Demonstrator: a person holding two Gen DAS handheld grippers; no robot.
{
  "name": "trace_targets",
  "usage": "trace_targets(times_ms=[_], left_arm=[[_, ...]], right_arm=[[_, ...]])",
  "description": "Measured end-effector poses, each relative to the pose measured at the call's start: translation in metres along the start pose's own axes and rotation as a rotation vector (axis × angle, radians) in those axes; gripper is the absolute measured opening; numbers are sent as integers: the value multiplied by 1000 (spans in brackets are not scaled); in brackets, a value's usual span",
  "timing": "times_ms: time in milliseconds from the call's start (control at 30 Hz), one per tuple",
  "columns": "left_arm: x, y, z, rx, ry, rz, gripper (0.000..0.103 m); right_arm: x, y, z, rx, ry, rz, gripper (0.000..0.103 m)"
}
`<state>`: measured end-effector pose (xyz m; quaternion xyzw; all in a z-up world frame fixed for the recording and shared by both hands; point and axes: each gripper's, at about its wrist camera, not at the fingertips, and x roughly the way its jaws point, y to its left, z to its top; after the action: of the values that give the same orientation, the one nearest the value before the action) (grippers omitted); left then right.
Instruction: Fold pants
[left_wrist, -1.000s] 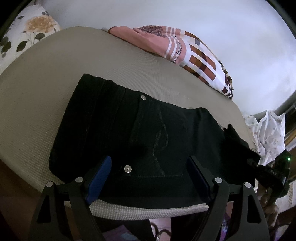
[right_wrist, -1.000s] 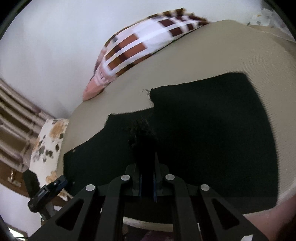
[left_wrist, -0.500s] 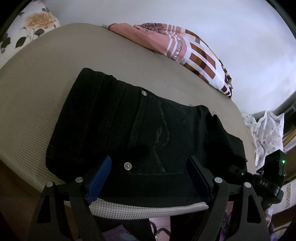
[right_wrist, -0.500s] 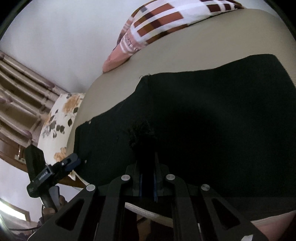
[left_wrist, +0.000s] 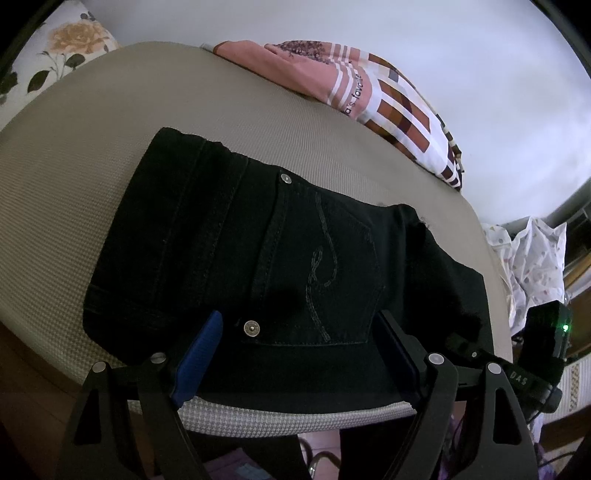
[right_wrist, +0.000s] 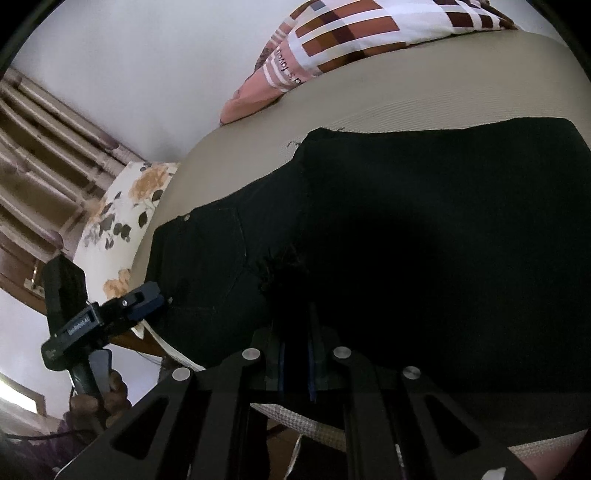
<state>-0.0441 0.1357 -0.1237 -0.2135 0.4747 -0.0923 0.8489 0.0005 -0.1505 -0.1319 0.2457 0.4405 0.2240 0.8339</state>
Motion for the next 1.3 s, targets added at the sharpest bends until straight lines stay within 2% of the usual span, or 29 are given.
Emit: trace_targets(times_ms=[167, 300, 333, 433, 600, 700, 733, 833, 933, 1033, 1100, 1200, 1300], left_arm=[[0, 0, 0, -1, 2, 0, 83], [1, 0, -1, -2, 2, 0, 83], [1, 0, 0, -2, 2, 0, 83], [1, 0, 0, -1, 3, 0, 83], [1, 0, -1, -4, 4, -1, 83], [1, 1, 0, -3, 4, -1, 83], [1, 1, -1, -5, 4, -2, 83], [0, 2, -2, -15, -2, -6, 83], [-1, 2, -2, -20, 0, -7, 83], [-1, 2, -2, -18, 0, -5, 83], [-1, 1, -2, -19, 0, -4, 83], [-1, 2, 0, -17, -3, -2, 83], [-3, 2, 3, -20, -12, 2, 83]], right_arm=[[7, 0, -5, -26, 17, -19, 10], [9, 4, -8, -51, 33, -21, 16], [9, 5, -9, -55, 38, -18, 21], [11, 6, -11, -53, 78, 45, 34], [10, 16, -20, -108, 153, 119, 41], [5, 1, -19, -10, 201, 286, 42], [-1, -13, -17, 74, 186, 360, 42], [-27, -54, -10, 246, 79, 437, 43], [-64, -102, -2, 376, -51, 424, 43], [-88, -123, -3, 405, -115, 400, 43], [-93, -124, -4, 398, -124, 392, 43], [-85, -113, -2, 366, -99, 397, 43], [-63, -84, 3, 292, -41, 373, 43]])
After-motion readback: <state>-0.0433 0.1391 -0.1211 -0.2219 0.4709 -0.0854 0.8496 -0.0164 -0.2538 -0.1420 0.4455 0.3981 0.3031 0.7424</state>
